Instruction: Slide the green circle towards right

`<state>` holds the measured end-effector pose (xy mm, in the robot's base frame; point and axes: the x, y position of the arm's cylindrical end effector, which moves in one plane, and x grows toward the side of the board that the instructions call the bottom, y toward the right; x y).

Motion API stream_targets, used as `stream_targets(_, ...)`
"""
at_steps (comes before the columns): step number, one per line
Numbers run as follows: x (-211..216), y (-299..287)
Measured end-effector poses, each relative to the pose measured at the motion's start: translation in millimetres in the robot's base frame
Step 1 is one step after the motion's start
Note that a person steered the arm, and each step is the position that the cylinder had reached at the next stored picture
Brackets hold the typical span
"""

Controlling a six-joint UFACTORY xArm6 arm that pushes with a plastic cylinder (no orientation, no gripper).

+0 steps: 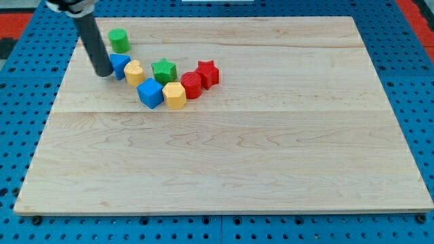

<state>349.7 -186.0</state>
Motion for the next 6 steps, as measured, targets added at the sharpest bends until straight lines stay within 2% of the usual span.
stream_targets(1, -4, 51)
stream_targets(2, -22, 76)
stream_targets(3, -22, 45)
stream_targets(4, -8, 38)
stream_targets(5, -15, -24)
stream_targets(6, -65, -27)
